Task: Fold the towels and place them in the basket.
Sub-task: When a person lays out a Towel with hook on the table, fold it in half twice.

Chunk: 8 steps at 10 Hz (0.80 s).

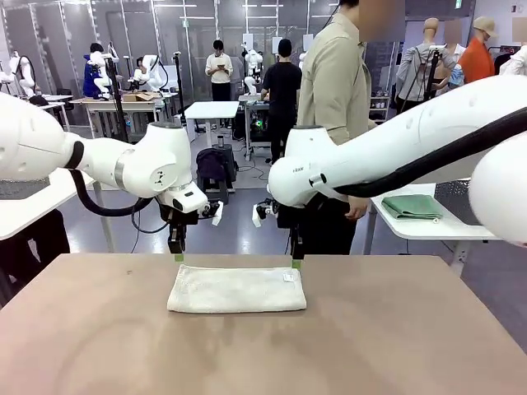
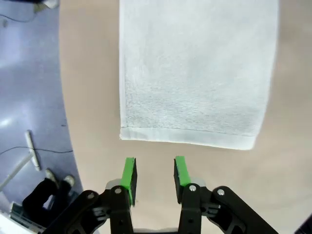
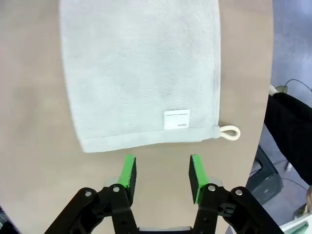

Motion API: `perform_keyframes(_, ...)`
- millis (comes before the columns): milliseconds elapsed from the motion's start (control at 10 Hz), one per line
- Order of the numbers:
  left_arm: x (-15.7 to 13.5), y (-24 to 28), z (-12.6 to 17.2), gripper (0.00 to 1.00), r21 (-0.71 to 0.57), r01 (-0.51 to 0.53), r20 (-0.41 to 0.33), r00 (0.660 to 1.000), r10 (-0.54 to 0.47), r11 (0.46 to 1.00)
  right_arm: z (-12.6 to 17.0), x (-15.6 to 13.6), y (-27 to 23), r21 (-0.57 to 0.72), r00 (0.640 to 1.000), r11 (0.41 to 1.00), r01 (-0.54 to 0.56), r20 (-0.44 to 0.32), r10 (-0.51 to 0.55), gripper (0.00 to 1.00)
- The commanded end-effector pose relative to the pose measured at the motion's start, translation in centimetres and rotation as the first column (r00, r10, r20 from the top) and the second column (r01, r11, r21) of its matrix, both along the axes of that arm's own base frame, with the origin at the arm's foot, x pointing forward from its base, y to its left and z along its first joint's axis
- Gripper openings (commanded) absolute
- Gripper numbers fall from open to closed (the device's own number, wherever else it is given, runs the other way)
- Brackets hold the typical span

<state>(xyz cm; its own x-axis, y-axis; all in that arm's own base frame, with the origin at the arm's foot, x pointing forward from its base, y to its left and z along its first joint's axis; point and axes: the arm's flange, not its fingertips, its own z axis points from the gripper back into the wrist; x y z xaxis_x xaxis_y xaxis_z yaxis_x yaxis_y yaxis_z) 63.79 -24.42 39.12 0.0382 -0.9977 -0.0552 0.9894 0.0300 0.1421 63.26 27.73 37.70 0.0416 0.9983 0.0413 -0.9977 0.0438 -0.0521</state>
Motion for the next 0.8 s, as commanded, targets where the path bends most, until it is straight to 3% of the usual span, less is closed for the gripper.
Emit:
perform_keyframes(0,-5.4,0.2,3.1,0.42,0.025,0.035,0.031,0.999,-0.036,0.999,3.9,-5.7,1.2,-0.02,0.996,0.996,0.086,-0.007,-0.086,0.56)
perform_keyframes(100,-7.2,0.0,4.3,0.42,0.02,0.041,0.034,0.999,-0.042,0.999,6.0,-8.6,1.9,0.003,0.986,0.986,0.165,-0.024,-0.165,0.56)
perform_keyframes(300,-13.0,1.0,7.2,0.42,-0.09,0.025,0.025,0.999,-0.023,0.996,9.0,-13.6,1.5,0.133,0.939,0.932,0.338,0.017,-0.343,0.56)
perform_keyframes(500,-17.3,4.6,8.7,0.42,-0.258,0.099,0.048,0.995,-0.09,0.961,11.3,-17.2,-1.8,0.354,0.845,0.795,0.492,0.025,-0.534,0.56)
perform_keyframes(700,-19.9,10.0,8.9,0.42,-0.376,0.115,0.071,0.993,-0.095,0.919,12.1,-18.8,-6.2,0.457,0.772,0.676,0.578,-0.039,-0.634,0.56)
